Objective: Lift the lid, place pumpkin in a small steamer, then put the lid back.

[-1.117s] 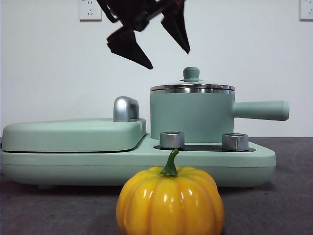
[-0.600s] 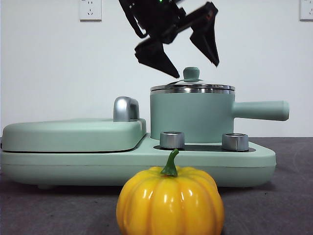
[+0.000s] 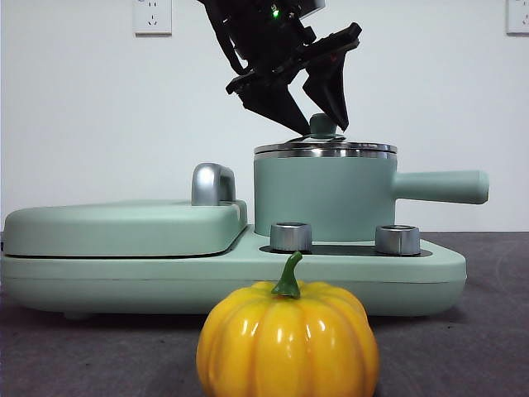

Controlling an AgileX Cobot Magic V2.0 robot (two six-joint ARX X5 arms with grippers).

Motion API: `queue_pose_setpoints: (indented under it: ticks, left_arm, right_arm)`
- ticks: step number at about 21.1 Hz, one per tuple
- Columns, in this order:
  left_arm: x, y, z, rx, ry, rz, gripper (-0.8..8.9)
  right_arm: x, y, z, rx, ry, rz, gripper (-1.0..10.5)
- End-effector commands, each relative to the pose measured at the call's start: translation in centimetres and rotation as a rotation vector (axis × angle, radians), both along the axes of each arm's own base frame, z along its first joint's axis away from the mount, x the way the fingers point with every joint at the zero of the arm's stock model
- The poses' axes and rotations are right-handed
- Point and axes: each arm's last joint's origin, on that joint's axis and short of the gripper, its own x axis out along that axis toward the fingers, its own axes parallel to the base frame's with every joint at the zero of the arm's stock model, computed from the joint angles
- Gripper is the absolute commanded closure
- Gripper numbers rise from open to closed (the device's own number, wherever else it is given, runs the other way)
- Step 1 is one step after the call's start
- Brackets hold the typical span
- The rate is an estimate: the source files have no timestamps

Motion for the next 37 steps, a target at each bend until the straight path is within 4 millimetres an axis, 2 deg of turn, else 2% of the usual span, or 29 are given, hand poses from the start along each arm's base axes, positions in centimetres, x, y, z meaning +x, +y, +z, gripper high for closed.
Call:
queue_pose_setpoints:
  ticks: [1, 3, 5, 8, 11, 15, 25, 30, 33, 37]
  left_arm:
    - [0.1, -0.8, 0.1, 0.001, -0.021, -0.024, 5.75]
    - [0.1, -0.8, -0.2, 0.01, -0.012, -0.025, 5.79]
    - [0.2, -0.9, -0.3, 0.014, -0.008, -0.025, 6.51]
    - [0.2, -0.9, -0.4, 0.016, -0.005, -0.025, 6.87]
    - [0.2, -0.9, -0.4, 0.015, -0.006, -0.024, 7.92]
    - [0.4, -0.8, -0.1, 0.005, -0.016, -0.021, 7.95]
    - [0.3, 0.0, 5.8, -0.023, -0.049, -0.009, 7.95]
    - [-0.5, 2.6, 10.0, -0.053, -0.09, 0.027, 7.96]
    - [-1.1, 5.5, 12.3, -0.061, -0.133, 0.062, 7.96]
    - [-0.8, 9.9, 14.4, -0.073, -0.174, 0.162, 7.96]
  right_arm:
    - [0.0, 0.0, 0.5, -0.009, -0.021, 0.003, 4.3]
    - [0.0, 0.0, 0.5, -0.008, -0.021, 0.002, 4.3]
    - [-0.1, 0.0, 0.5, -0.007, -0.019, 0.002, 4.3]
    - [-0.1, 0.0, 0.4, -0.007, -0.011, 0.002, 4.3]
    - [-0.1, 0.0, 0.4, -0.007, -0.011, 0.002, 4.3]
    - [0.0, 0.0, 0.4, -0.018, -0.013, -0.024, 4.3]
    - [0.0, -0.1, 0.2, -0.032, 0.005, -0.054, 4.3]
    - [0.0, 0.2, -0.7, -0.047, 0.118, -0.035, 4.0]
    - [0.3, 0.5, -1.4, -0.057, 0.202, -0.008, 4.0]
    - [0.9, 1.5, -2.0, -0.068, 0.284, 0.063, 4.0]
